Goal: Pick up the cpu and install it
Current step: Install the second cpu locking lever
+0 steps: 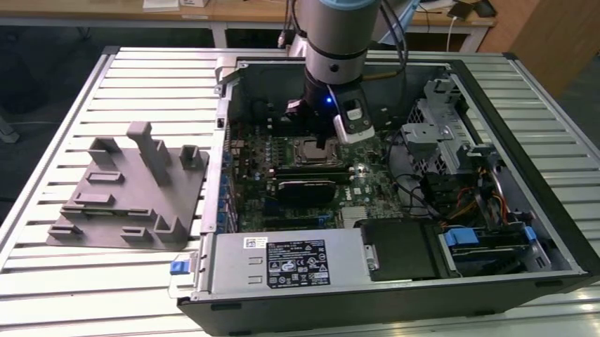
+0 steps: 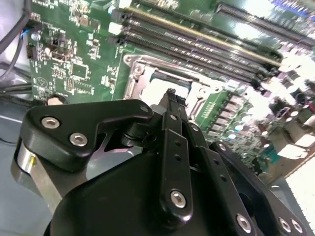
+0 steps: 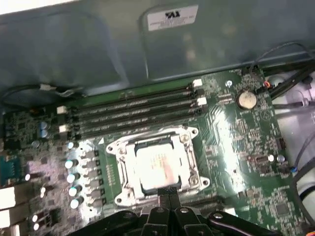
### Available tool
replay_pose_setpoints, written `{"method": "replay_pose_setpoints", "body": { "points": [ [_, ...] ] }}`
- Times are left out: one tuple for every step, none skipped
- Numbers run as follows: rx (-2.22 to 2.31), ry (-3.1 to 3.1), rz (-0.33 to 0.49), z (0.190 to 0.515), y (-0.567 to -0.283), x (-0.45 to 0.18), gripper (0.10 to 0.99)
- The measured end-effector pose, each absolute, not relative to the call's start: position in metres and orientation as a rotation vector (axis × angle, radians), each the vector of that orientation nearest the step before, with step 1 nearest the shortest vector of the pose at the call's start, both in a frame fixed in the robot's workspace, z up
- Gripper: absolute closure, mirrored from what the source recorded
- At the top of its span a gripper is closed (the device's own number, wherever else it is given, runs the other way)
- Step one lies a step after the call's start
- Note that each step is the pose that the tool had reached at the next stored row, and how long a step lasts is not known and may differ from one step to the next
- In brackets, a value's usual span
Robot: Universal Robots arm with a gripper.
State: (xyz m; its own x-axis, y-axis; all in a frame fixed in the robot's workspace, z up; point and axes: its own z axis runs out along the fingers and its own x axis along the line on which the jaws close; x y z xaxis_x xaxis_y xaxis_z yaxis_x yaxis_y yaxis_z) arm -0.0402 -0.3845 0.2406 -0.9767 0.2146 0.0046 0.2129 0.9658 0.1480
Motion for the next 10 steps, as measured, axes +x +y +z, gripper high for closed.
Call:
{"method": "replay_pose_setpoints", "body": {
  "points": [
    [0.337,3.103,0.229,0.2399,-0.3815,-0.0390,0.980],
    [0.337,3.104,0.226,0.2392,-0.3786,-0.0380,0.980],
    [0.337,3.104,0.222,0.2386,-0.3758,-0.0372,0.980],
    [0.337,3.104,0.217,0.2382,-0.3739,-0.0367,0.980],
    [0.337,3.104,0.215,0.2382,-0.3732,-0.0365,0.980],
    [0.337,3.104,0.215,0.2382,-0.3733,-0.0364,0.980],
    [0.337,3.104,0.215,0.2382,-0.3733,-0.0363,0.980],
    [0.337,3.104,0.215,0.2382,-0.3732,-0.0361,0.980],
    [0.337,3.104,0.215,0.2382,-0.3732,-0.0361,0.980],
    [0.337,3.104,0.215,0.2382,-0.3733,-0.0361,0.980]
  ]
}}
